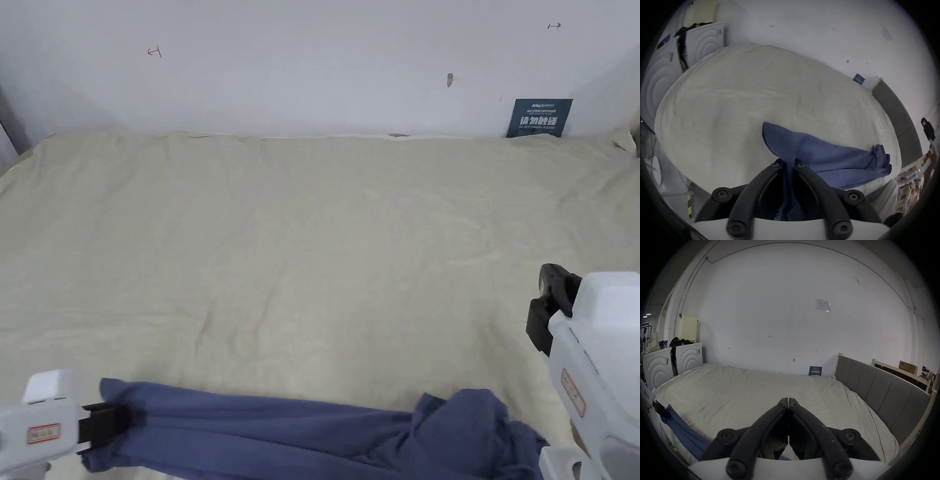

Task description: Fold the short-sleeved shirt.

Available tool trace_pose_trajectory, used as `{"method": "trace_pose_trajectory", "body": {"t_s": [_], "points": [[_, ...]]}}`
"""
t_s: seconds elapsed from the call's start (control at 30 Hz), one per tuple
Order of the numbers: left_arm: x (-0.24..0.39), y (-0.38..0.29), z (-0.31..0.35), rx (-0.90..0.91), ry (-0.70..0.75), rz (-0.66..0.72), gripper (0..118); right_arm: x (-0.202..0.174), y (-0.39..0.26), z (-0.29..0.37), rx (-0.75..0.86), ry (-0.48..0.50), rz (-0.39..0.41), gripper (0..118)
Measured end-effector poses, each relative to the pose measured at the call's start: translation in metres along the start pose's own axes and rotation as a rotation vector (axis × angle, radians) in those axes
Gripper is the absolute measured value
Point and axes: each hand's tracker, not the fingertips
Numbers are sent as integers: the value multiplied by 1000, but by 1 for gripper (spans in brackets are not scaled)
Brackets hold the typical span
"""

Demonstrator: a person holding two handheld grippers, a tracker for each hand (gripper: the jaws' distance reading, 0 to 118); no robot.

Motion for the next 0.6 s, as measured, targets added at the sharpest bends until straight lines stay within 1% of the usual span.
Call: {"method": "trace_pose_trajectory", "body": {"t_s": [0.07,0.13,0.2,0.27,0.43,0.47,0.5,0.6], "points": [[-10,-3,7,-1,47,20,11,4,0,2,4,0,-8,2],[-4,-5,12,-4,66,18,11,6,-1,4,5,1,-12,2],[11,-6,15,-3,64,3,11,8,-1,6,6,2,-13,2],[36,-4,13,-10,52,-45,11,9,-1,8,6,4,-15,2],[114,-1,-4,-68,-79,-137,11,11,-2,14,12,11,-20,2],[132,-2,-11,-89,-115,-149,11,13,-3,15,12,12,-22,2],[136,1,-24,-108,-148,-169,11,14,-3,16,12,11,-23,2],[175,-6,-49,-146,-212,-206,11,21,-4,21,13,1,-31,2]]}}
